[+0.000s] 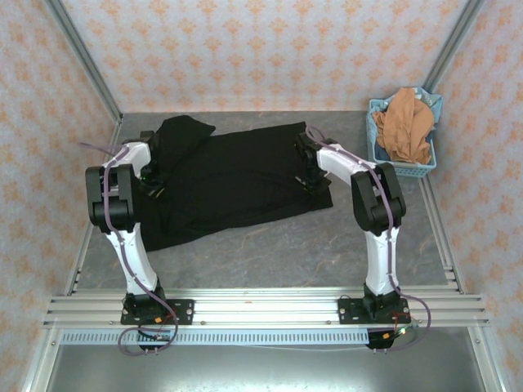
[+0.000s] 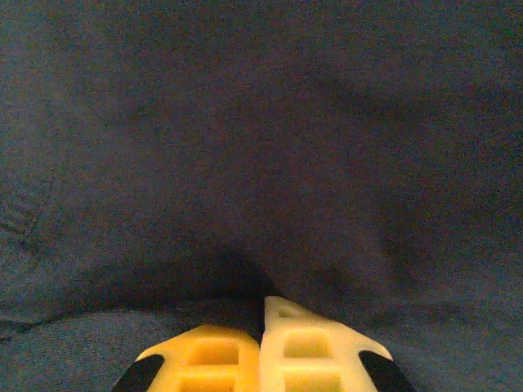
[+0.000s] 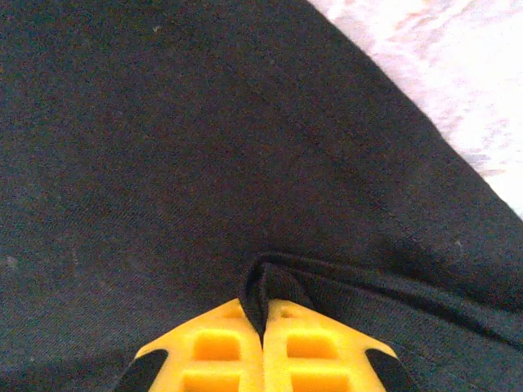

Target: Fold and stack the t-shirts

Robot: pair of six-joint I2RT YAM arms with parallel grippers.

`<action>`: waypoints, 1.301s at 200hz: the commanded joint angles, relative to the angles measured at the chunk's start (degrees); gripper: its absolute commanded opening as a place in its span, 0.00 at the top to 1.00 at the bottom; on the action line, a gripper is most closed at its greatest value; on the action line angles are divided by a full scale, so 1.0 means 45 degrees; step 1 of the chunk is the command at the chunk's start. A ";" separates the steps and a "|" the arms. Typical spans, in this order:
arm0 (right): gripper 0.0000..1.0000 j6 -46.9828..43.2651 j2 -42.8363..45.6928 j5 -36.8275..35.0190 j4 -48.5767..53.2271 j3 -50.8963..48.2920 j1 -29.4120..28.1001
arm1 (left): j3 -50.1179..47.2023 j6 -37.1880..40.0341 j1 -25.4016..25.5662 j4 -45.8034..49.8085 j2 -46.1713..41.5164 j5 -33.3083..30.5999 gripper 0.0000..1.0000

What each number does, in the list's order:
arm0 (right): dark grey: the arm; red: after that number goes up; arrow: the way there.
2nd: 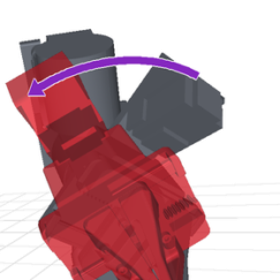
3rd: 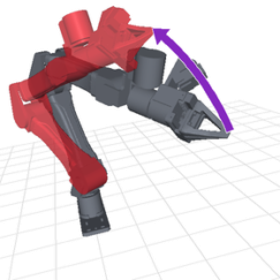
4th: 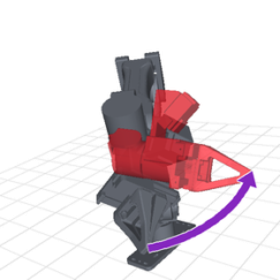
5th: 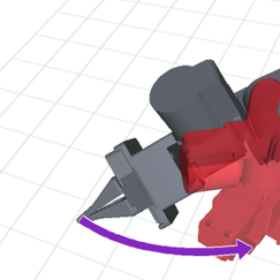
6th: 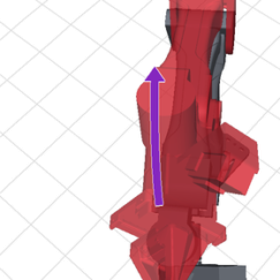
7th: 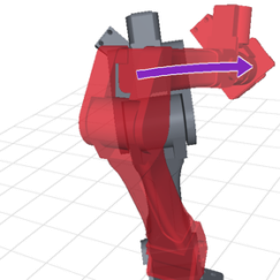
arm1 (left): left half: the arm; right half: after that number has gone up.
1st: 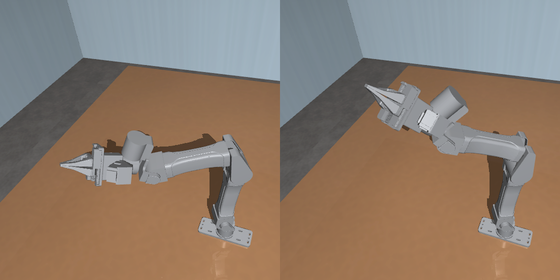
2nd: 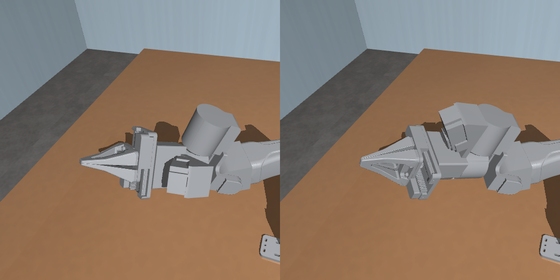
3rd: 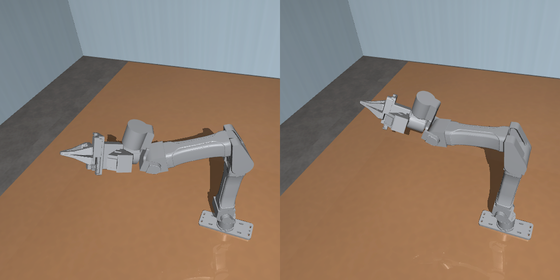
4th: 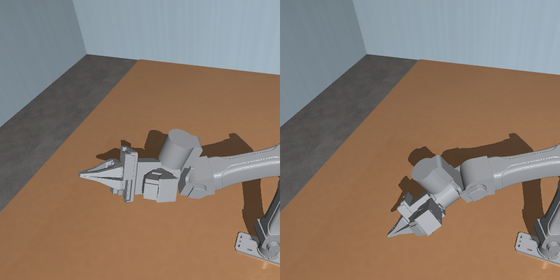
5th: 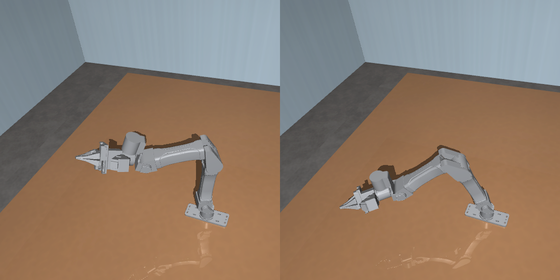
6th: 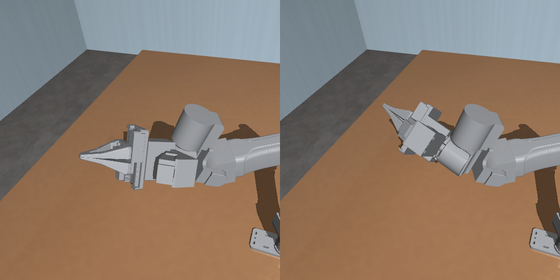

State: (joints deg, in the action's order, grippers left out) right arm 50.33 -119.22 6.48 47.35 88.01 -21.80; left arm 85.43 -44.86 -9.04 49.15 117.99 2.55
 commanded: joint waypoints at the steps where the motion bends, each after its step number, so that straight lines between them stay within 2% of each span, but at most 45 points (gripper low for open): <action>1: 1.00 0.0179 0.0845 -0.1578 0.1423 -0.1425 0.0465 | 0.0388 0.0624 0.0897 -0.0535 0.0491 0.1143 1.00; 25: 1.00 0.0264 0.2609 -0.2135 0.1214 -0.3449 0.1229 | 0.0375 0.0498 0.1534 -0.0579 0.0613 0.1344 1.00; 47: 1.00 -0.0078 0.3542 -0.1387 0.0579 -0.4892 0.1975 | 0.0280 0.0372 0.1898 -0.0410 0.0620 0.1067 1.00; 70: 1.00 -0.0485 0.3787 -0.1081 0.0381 -0.5189 0.2091 | -0.0195 0.0075 0.2008 -0.0345 0.0048 0.0496 1.00; 105: 1.00 -0.0675 0.4388 -0.1283 0.0771 -0.5009 0.2091 | -0.0840 -0.0184 0.2123 0.0002 -0.1818 -0.0039 1.00; 135: 1.00 -0.0517 0.5790 -0.1752 0.1746 -0.5250 0.2087 | -0.1705 -0.0357 0.2483 0.1079 -0.4375 -0.0309 1.00; 178: 1.00 0.0210 0.8258 -0.1151 0.2686 -0.7060 0.2086 | -0.4640 -0.0857 0.2614 0.2514 -0.8641 -0.0794 1.00; 213: 1.00 0.1063 1.1102 -0.0570 0.3968 -0.8784 0.2060 | -0.6704 -0.1735 0.2614 0.4528 -1.2032 -0.0946 1.00; 239: 1.00 0.1372 1.2633 0.0069 0.4806 -0.9922 0.2054 | -0.7744 -0.2145 0.2614 0.5942 -1.3916 -0.0693 1.00; 260: 1.00 0.1405 1.3194 0.0351 0.4983 -1.0729 0.2055 | -0.8377 -0.2159 0.2614 0.6911 -1.4728 -0.0410 1.00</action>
State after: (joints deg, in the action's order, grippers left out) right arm 54.72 -62.04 6.55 64.73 43.31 -12.34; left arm 50.48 -52.51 2.96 71.02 54.72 1.06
